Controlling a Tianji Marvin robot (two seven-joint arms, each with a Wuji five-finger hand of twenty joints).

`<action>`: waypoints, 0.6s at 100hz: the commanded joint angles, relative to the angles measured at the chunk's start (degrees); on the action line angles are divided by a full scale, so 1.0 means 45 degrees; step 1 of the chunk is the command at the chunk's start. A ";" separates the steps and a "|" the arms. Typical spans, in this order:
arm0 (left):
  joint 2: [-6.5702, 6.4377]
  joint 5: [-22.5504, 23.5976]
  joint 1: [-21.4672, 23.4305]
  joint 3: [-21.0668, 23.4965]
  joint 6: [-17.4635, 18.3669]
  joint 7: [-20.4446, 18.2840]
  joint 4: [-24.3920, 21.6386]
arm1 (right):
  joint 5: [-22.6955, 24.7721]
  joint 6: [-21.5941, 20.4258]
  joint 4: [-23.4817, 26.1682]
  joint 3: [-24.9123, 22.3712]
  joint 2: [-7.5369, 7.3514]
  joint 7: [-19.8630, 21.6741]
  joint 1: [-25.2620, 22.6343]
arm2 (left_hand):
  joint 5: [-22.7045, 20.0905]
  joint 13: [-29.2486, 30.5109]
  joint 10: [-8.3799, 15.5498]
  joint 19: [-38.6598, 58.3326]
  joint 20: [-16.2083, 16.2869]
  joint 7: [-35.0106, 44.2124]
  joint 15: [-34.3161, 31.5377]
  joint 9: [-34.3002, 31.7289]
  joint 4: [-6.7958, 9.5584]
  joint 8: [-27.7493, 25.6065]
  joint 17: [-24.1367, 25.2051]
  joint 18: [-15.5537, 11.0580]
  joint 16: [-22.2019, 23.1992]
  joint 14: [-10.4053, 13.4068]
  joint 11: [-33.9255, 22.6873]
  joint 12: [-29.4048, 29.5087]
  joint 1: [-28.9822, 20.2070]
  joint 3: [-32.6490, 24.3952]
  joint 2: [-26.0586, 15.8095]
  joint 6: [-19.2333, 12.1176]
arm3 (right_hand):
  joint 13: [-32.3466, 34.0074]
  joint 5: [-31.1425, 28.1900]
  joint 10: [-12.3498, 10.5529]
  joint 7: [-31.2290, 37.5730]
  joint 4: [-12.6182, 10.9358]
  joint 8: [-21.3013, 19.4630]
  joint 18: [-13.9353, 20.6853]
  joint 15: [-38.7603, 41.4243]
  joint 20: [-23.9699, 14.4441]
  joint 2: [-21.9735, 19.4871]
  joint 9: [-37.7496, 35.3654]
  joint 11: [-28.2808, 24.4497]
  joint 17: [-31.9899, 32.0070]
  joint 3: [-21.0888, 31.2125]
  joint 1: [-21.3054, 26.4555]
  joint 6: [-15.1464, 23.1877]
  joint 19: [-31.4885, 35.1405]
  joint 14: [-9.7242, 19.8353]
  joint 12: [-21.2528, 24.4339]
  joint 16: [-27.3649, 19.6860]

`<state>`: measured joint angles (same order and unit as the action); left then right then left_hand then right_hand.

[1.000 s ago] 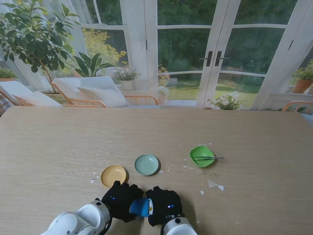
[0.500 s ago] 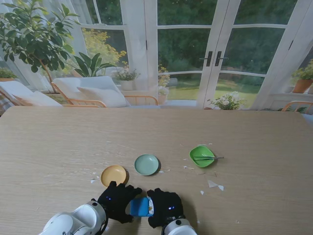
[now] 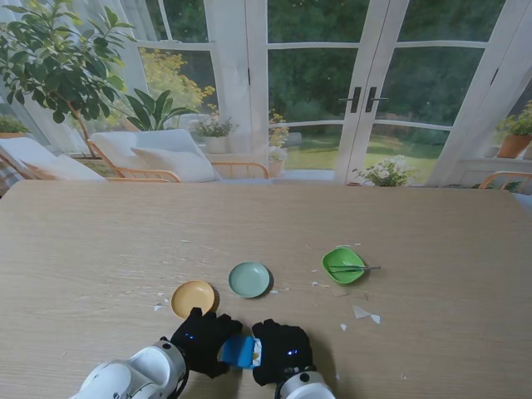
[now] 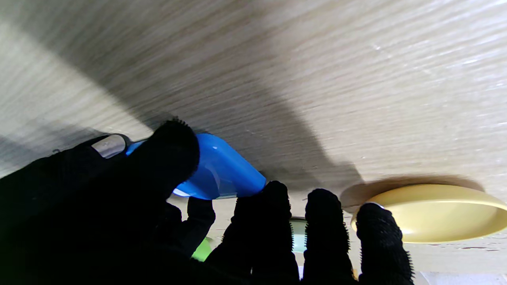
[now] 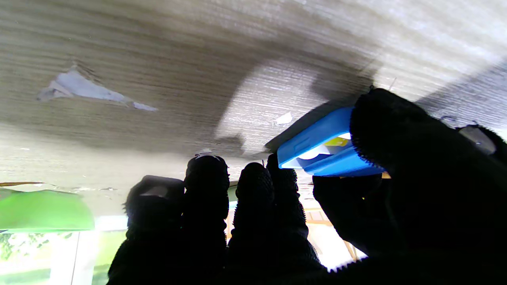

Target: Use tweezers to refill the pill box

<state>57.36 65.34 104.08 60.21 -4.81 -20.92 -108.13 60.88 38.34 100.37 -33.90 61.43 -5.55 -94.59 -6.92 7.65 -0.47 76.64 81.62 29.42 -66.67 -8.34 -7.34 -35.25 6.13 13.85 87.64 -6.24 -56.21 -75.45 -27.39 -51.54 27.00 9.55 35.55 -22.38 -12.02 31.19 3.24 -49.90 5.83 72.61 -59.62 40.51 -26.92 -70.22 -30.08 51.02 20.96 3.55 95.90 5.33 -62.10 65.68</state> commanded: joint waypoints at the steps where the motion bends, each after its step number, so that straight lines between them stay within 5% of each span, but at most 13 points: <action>1: 0.0033 -0.0070 0.0021 -0.0076 -0.0076 -0.0179 0.0061 | -0.0050 -0.0089 -0.0045 0.0051 0.0106 0.0225 -0.0049 | -0.0188 -0.0002 0.0125 0.0157 0.0190 0.1001 -0.0095 0.0261 0.0523 -0.0449 0.0125 0.0000 0.0515 -0.0152 -0.0238 -0.0267 -0.0256 -0.0422 -0.0326 0.0582 | 0.0370 -0.0467 -0.0637 0.0831 0.0222 -0.0351 0.0313 0.0334 -0.0365 -0.0263 -0.0226 -0.0423 -0.0129 0.0715 0.0217 0.0368 0.0759 0.0181 -0.0080 0.0033; 25: 0.0035 -0.0316 -0.0157 -0.0334 -0.0280 -0.0105 0.0144 | -0.0231 -0.0175 -0.0187 0.0185 0.0167 0.0091 0.0110 | -0.0062 0.0222 -0.0048 0.0180 0.0233 0.3047 -0.0138 0.0160 0.0502 -0.1358 0.0022 0.0175 0.0515 -0.0376 -0.0280 -0.0664 -0.0835 -0.0398 -0.0594 0.0593 | 0.0525 -0.0726 -0.0564 0.0976 0.0157 -0.0319 0.0250 0.0417 -0.0337 -0.0376 -0.0498 -0.0439 -0.0235 0.1065 0.0292 0.0342 0.0823 0.0151 -0.0029 -0.0044; 60: 0.0036 -0.0606 -0.0478 -0.0807 -0.0545 0.0025 0.0265 | -0.0443 -0.0278 -0.0315 0.0443 0.0243 -0.0041 0.0366 | -0.0042 0.0365 -0.0105 0.0213 0.0262 0.3534 -0.0179 -0.0071 0.0481 -0.1522 -0.0053 0.0281 0.0515 -0.0471 -0.0289 -0.0778 -0.1326 -0.0315 -0.0705 0.0620 | 0.0625 -0.0890 -0.0511 0.1084 0.0129 -0.0263 0.0203 0.0492 -0.0297 -0.0398 -0.0693 -0.0438 -0.0307 0.1327 0.0227 0.0267 0.0876 0.0064 -0.0012 -0.0157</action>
<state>57.28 63.13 101.80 57.23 -7.01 -20.10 -107.28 59.18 37.75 99.09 -32.42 61.83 -6.76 -92.67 -6.74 7.83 -3.53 76.64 81.62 39.59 -66.67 -8.44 -7.33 -40.41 6.06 13.95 87.64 -7.62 -58.11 -79.30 -30.01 -51.41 27.03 11.86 37.45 -23.33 -11.24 32.39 3.25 -50.66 5.83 73.32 -59.62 40.73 -28.68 -70.24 -31.21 52.24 20.90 1.39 96.06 5.33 -62.10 65.27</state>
